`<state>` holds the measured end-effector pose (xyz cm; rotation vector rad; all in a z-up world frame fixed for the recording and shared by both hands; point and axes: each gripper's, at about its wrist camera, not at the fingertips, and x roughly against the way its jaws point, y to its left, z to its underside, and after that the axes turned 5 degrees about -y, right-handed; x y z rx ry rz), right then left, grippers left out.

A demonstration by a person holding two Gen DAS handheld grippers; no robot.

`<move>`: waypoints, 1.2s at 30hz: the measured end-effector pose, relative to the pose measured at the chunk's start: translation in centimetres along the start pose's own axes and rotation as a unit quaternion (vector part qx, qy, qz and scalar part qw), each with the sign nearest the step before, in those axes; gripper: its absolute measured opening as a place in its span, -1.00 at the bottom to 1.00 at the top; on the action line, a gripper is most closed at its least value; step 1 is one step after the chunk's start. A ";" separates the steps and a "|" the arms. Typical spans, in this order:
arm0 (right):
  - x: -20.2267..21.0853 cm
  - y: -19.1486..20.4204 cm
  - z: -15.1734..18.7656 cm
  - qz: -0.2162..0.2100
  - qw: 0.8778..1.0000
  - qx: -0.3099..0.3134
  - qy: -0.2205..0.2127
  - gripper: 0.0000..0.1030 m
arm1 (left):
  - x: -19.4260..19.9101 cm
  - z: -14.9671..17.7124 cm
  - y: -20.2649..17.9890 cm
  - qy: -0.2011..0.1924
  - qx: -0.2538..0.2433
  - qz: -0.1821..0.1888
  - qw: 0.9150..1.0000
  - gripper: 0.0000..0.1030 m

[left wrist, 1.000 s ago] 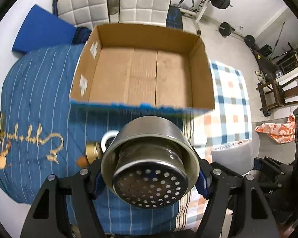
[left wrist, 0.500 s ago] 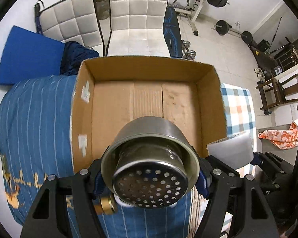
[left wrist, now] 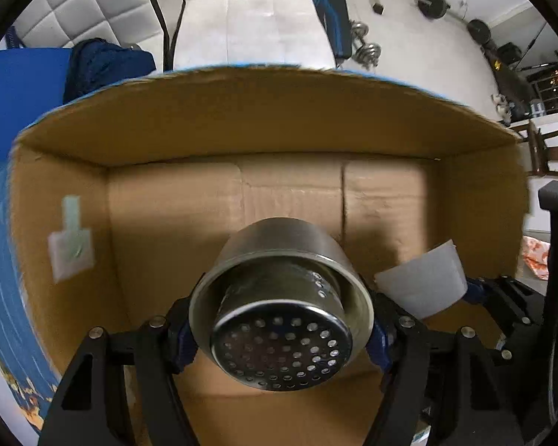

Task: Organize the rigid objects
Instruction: 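Carry the strainer cup and tape roll into the cardboard box with both tools, then open both tools to release the cup and roll, then withdraw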

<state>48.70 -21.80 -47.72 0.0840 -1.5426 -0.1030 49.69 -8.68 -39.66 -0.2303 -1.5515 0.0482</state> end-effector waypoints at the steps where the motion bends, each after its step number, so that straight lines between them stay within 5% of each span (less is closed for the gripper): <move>1: -0.6 0.1 -0.5 0.006 1.000 0.005 0.008 0.36 | -0.5 -0.4 0.0 0.004 -0.003 0.000 1.000 0.33; 11: -2.4 0.5 -4.5 0.040 0.999 0.011 0.035 0.37 | -3.0 -2.3 -0.6 0.028 -0.002 0.011 1.000 0.34; 21: -1.8 0.4 -5.3 0.027 0.998 0.001 0.049 0.50 | -1.5 -1.8 -0.3 0.037 0.006 0.018 0.999 0.39; 32: 1.5 0.5 -3.2 0.021 0.999 -0.011 0.023 0.86 | 3.1 0.0 -0.3 -0.006 0.005 -0.019 1.000 0.39; 36: 2.8 0.9 -1.2 0.021 1.000 -0.019 -0.005 1.00 | 5.3 2.2 0.3 -0.051 0.008 -0.054 0.997 0.72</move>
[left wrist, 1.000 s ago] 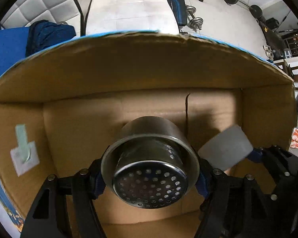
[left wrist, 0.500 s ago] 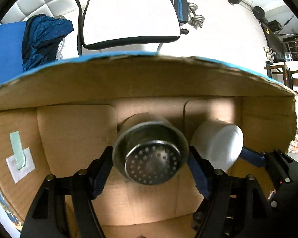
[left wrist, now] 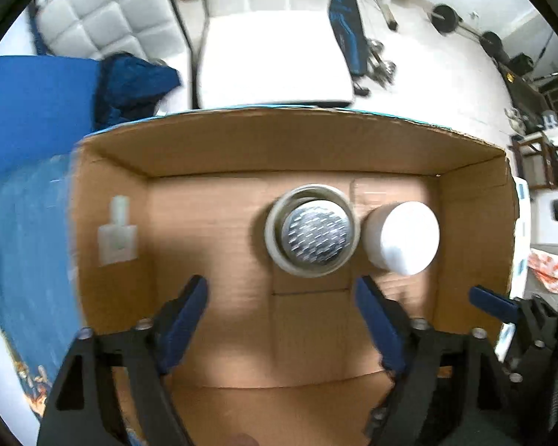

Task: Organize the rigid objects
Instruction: 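Open both tools to release the cup and roll, then withdraw, then grasp the gold tin with the left tool while the right tool grasps the white round case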

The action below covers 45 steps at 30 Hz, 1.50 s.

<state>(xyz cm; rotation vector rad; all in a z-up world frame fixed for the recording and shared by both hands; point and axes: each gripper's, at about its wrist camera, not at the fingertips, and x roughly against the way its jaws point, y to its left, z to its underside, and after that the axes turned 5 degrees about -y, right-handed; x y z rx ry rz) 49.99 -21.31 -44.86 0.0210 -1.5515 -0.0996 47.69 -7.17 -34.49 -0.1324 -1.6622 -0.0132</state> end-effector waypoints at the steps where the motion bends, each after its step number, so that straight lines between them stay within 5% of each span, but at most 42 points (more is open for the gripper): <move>1: 0.6 0.1 0.6 -0.002 1.000 0.001 -0.010 1.00 | 0.6 0.7 0.2 -0.011 -0.003 -0.014 1.000 0.74; 11: 6.8 0.9 10.8 0.015 0.994 -0.009 -0.106 1.00 | 7.0 7.3 1.6 -0.077 0.016 -0.012 0.997 0.76; 19: 12.3 0.6 13.8 0.026 0.984 -0.004 -0.174 1.00 | 13.2 11.9 2.4 -0.137 0.023 -0.004 0.990 0.76; 32: 18.3 0.0 21.6 -0.032 0.974 0.023 -0.222 1.00 | 18.7 18.5 2.5 -0.168 0.043 0.010 0.985 0.76; 38: 16.3 -1.2 24.7 -0.063 0.978 0.024 -0.195 1.00 | 18.0 22.9 6.1 -0.155 0.067 -0.020 0.985 0.76; 45: 7.2 0.0 26.5 -0.047 0.994 0.046 -0.092 1.00 | 9.2 26.3 10.7 -0.054 0.114 -0.061 0.990 0.76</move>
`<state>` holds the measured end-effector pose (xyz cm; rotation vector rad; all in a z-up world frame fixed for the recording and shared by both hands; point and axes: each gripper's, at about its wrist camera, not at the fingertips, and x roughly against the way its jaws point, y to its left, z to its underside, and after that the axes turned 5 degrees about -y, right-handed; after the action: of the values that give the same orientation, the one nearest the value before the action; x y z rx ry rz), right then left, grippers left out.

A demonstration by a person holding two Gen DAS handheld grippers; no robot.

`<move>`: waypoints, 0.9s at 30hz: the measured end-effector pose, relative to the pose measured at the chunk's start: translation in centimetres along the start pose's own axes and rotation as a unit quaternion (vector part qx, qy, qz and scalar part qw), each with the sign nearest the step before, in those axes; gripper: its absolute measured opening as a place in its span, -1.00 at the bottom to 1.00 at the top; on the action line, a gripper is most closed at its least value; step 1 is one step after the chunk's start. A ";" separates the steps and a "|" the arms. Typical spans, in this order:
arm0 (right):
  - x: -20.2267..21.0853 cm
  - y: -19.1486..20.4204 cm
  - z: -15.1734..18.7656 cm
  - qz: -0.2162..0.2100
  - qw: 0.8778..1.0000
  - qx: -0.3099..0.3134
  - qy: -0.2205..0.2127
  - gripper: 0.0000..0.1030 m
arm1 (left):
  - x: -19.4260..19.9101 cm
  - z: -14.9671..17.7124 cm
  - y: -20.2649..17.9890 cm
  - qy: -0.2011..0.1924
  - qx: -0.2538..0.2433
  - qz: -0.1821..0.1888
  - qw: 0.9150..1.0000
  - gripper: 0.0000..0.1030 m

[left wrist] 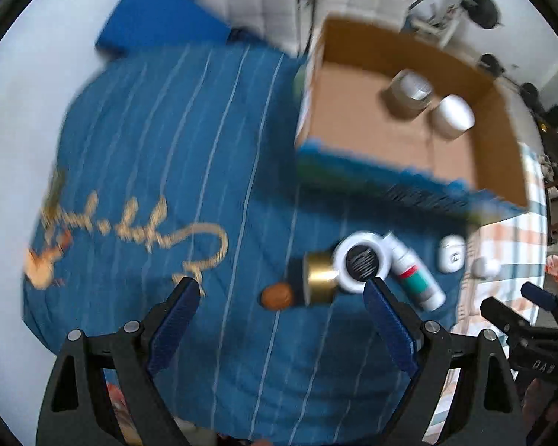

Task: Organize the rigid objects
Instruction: 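Grasp the gold tin with the left tool while the right tool grasps the white round case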

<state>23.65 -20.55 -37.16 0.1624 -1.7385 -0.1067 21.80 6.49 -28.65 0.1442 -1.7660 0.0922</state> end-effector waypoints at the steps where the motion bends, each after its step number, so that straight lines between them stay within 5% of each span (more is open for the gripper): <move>1: -1.5 0.5 0.3 0.004 1.000 0.007 0.012 0.99 | -1.4 0.3 0.2 0.015 0.006 0.000 1.000 0.76; 5: -6.3 2.0 0.6 0.001 0.999 0.022 0.049 0.68 | -6.6 1.2 -0.4 0.062 0.001 0.007 0.998 0.75; 10: -9.2 3.2 0.4 0.003 0.998 0.028 0.065 0.63 | -11.7 1.2 -2.0 0.101 -0.014 0.013 0.995 0.75; 11: -9.7 3.3 0.4 0.002 0.997 0.023 0.068 0.63 | -12.7 1.2 -2.2 0.108 -0.016 0.013 0.994 0.67; 15: -10.5 3.8 0.2 -0.001 0.997 0.023 0.074 0.63 | -14.2 1.4 -1.9 0.124 -0.003 0.038 0.992 -0.19; 16: -10.5 4.0 0.1 -0.001 0.997 0.024 0.074 0.63 | -14.0 1.4 -1.6 0.119 0.000 0.036 0.992 -0.25; 22: -12.5 7.0 -1.4 -0.021 0.996 0.009 0.088 0.63 | -12.9 0.9 0.4 0.089 0.021 -0.002 0.996 -0.29; 27: -15.0 9.1 -2.3 -0.008 0.993 0.002 0.117 0.46 | -13.9 0.8 1.8 0.110 0.045 0.024 0.993 -0.27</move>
<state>28.00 -9.02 -49.88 0.1846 -1.5037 -0.0909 23.46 8.83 -42.36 0.1514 -1.5466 0.2140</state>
